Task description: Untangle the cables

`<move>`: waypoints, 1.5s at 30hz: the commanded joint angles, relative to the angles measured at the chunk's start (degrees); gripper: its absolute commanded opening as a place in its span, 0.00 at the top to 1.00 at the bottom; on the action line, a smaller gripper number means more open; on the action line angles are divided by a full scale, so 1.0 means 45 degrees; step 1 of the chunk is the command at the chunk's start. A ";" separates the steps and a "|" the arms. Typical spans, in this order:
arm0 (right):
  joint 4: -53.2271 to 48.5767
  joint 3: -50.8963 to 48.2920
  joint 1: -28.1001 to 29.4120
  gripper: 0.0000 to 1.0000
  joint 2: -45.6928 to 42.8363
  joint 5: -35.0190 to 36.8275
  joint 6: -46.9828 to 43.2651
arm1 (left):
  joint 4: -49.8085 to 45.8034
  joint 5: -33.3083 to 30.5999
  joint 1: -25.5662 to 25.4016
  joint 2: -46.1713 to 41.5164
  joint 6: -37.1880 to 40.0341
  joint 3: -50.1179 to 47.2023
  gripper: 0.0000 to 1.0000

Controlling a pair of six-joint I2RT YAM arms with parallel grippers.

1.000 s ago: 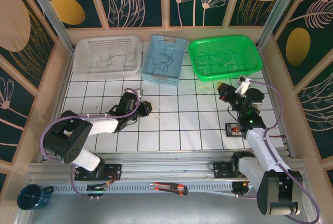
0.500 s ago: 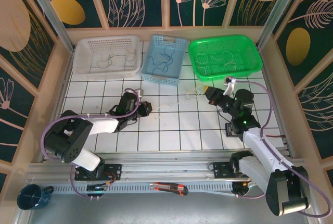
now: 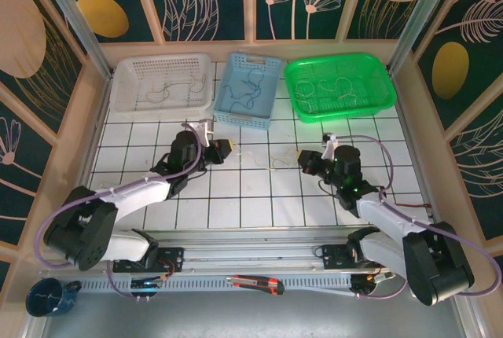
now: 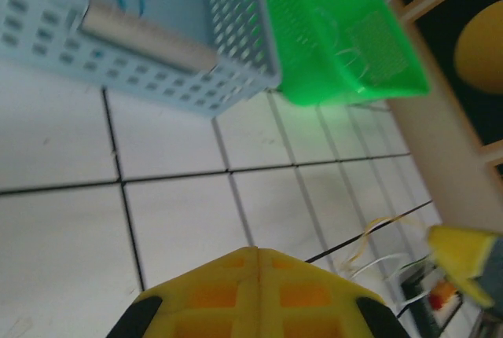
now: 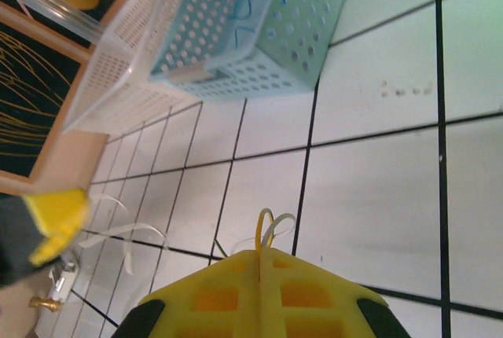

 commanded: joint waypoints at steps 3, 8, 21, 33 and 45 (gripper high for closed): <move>0.1069 -0.0225 0.1130 1.00 0.0790 0.1022 0.0193 | 0.0157 0.0349 0.0030 -0.1110 -0.0206 0.0783 1.00; 0.1379 0.0088 0.2014 1.00 0.1889 0.1126 0.0238 | 0.0522 0.1114 0.0030 -0.1363 -0.0242 0.1355 1.00; 0.0802 0.1472 0.3270 0.64 0.2895 0.1245 -0.0212 | 0.0885 0.2415 0.0029 -0.1463 -0.0420 0.2061 1.00; -0.0633 0.2838 0.3763 0.49 0.2451 0.1740 -0.1323 | 0.0394 0.2093 0.0029 -0.1424 -0.0286 0.2150 1.00; -0.4124 0.7440 0.4141 0.50 0.7131 0.1937 -0.1709 | -0.1044 -0.1502 0.0051 -0.1731 -0.0092 0.1040 0.42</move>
